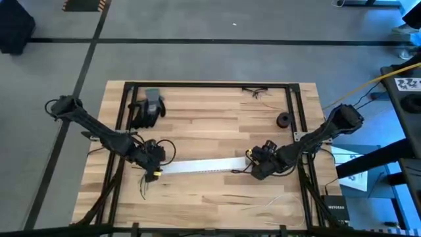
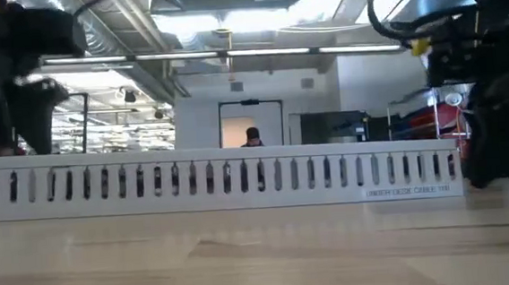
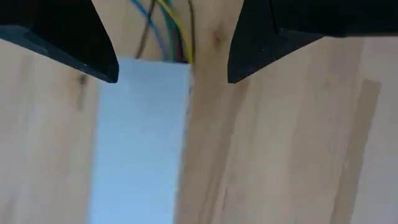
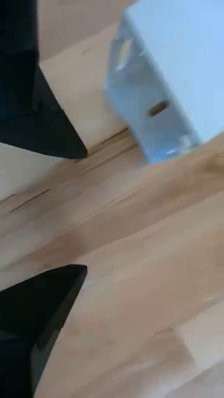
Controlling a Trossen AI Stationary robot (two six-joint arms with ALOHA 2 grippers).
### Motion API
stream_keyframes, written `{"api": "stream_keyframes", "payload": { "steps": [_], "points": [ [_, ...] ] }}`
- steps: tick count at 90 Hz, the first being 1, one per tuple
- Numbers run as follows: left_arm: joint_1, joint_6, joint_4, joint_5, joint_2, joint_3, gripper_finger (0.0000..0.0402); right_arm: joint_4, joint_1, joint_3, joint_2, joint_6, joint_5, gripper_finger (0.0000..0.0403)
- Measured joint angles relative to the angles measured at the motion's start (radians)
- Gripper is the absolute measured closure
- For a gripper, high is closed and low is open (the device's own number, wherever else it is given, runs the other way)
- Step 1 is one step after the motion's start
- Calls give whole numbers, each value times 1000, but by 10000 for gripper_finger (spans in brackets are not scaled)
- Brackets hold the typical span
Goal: Ziptie cables
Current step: Close the cable duct
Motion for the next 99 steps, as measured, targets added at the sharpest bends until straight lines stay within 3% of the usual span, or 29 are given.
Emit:
{"api": "stream_keyframes", "payload": {
  "steps": [21,45,99],
  "points": [
    [-41,-76,-109,-8,-9,-13,107,46,-2,-11,28,-4,17,116],
    [-53,-85,128,-26,-2,-132,107,137,-3,-8,77,-28,47,116],
    [1,-29,155,-15,10,-133,107,186,-58,-11,79,-83,17,116]
  ]
}}
